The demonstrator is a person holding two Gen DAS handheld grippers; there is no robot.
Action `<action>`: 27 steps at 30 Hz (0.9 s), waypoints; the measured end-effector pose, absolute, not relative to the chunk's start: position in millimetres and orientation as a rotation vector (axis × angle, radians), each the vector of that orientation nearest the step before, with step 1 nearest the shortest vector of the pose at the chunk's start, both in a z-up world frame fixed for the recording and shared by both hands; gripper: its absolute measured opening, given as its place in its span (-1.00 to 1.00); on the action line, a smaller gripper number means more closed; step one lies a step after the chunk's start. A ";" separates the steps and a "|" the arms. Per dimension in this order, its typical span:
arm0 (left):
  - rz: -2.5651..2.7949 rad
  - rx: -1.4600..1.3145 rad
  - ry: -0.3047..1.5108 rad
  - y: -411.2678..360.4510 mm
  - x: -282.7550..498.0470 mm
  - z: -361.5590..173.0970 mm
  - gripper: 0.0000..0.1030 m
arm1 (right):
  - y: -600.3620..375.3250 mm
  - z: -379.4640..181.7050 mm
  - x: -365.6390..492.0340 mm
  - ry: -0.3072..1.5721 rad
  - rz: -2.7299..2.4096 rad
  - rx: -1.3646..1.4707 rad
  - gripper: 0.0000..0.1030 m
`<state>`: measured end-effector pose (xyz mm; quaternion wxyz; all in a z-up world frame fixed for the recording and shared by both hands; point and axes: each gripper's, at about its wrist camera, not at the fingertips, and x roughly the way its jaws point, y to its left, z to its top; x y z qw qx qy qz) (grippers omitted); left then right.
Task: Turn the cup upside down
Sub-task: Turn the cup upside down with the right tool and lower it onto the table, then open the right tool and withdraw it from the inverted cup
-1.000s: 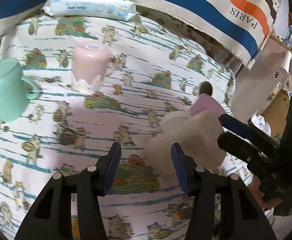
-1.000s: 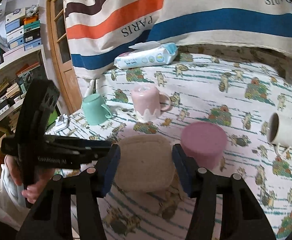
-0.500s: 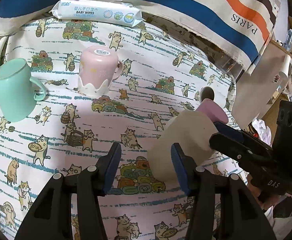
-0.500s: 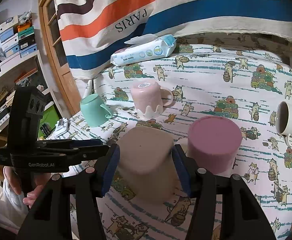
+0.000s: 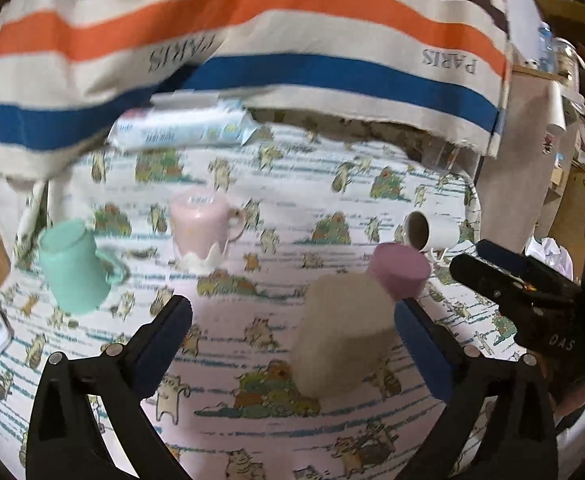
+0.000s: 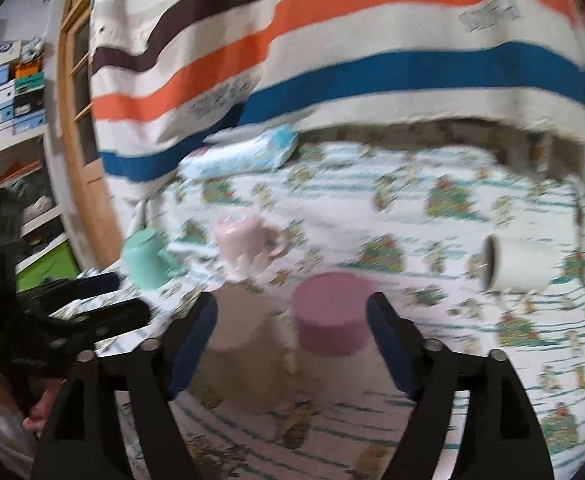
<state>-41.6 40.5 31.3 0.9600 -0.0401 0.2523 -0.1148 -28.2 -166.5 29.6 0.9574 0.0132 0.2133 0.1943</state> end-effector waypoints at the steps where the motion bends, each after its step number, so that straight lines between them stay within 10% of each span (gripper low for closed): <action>1: -0.226 -0.065 0.503 34.7 -42.4 32.2 0.99 | -172.0 32.0 -30.3 0.414 0.367 0.024 0.67; 7: -0.103 0.009 0.378 14.2 -53.1 34.5 0.99 | -202.2 39.2 -45.8 0.342 0.225 0.015 0.99; 27: -0.034 -0.010 0.143 25.0 -51.7 10.2 0.99 | -209.4 6.7 -31.5 0.240 0.100 0.024 0.99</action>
